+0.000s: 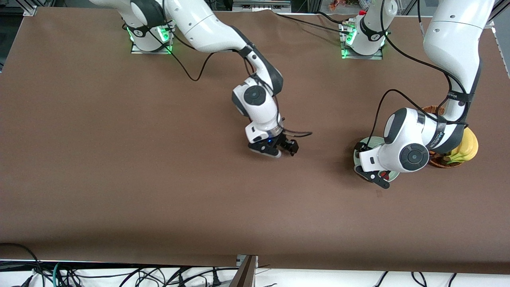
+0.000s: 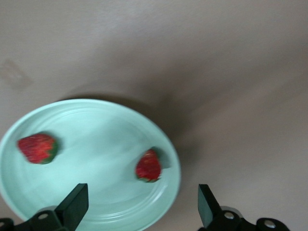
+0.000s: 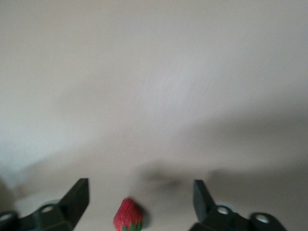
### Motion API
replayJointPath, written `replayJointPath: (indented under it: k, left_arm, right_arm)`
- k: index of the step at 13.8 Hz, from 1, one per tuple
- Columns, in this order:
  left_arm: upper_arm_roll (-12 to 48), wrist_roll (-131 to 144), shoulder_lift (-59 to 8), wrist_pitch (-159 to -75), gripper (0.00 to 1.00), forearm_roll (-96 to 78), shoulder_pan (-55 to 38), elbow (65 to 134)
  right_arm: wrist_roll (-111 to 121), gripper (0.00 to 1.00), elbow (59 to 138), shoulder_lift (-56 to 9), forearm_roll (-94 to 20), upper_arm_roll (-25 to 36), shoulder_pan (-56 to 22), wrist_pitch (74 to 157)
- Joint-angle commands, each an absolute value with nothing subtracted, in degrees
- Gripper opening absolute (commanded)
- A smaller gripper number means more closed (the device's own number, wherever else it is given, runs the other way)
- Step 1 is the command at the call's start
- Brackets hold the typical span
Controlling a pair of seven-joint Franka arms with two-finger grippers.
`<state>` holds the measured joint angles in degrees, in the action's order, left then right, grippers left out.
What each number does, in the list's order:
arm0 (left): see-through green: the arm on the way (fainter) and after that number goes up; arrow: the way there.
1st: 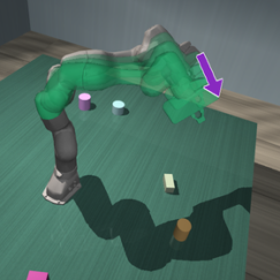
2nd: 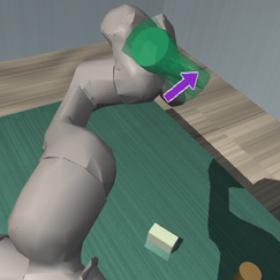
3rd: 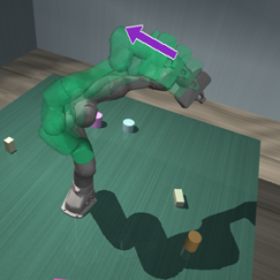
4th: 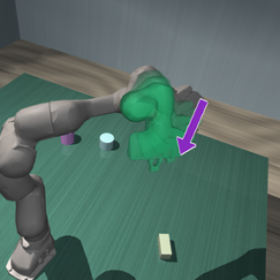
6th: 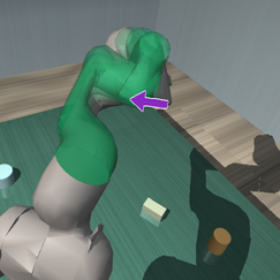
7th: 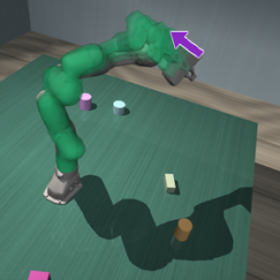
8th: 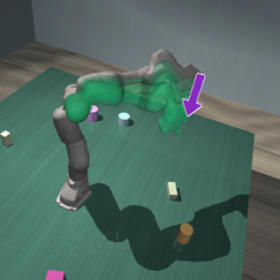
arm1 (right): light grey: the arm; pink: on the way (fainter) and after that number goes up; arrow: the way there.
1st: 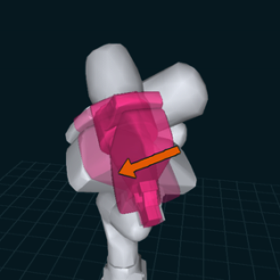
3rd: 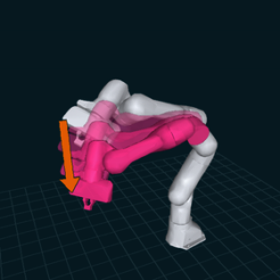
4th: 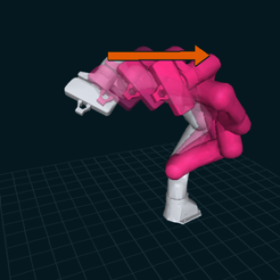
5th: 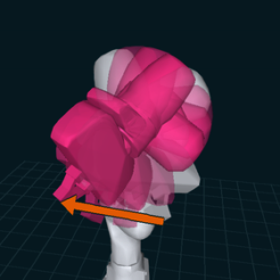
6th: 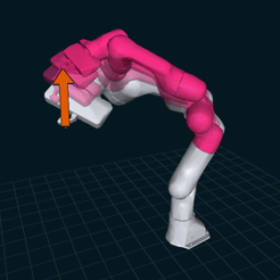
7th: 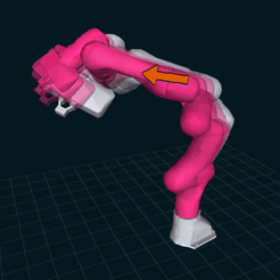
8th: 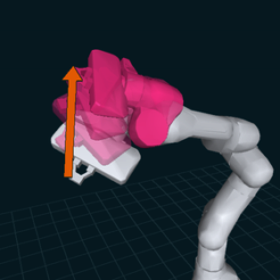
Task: Collect all strawberries into plate
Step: 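Drop the strawberry on the plate while the right gripper carries the last, then grasp the last strawberry with the left gripper while the right gripper withdraws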
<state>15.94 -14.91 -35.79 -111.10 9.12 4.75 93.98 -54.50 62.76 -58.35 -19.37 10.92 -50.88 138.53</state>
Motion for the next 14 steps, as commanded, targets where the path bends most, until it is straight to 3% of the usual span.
replayJointPath:
  k: [1, 5, 9, 14]
  left_arm:
    - [16.17, -10.57, -35.86, -110.65, 1.0, 2.75, 3.26, 93.87]
    - [16.08, 9.69, -36.56, -114.42, 1.0, 0.53, -5.16, 94.13]
    - [16.08, 28.97, -38.67, -130.21, 1.0, 0.53, -11.42, 98.25]
    - [16.08, 34.35, -39.46, -133.33, 1.0, 0.53, -13.53, 99.84]
  right_arm:
    - [-36.99, 1.0, 63.02, -48.72, -19.86, 9.85, -42.49, 119.87]
    - [-20.6, 1.0, 63.11, -42.29, -19.16, 11.59, -33.85, 101.12]
    - [-9.87, 1.0, 63.11, -37.36, -19.16, 21.25, -31.12, 87.13]
    - [-1.41, 1.0, 67.13, -25.7, -9.95, 18.13, -20.51, 78.76]
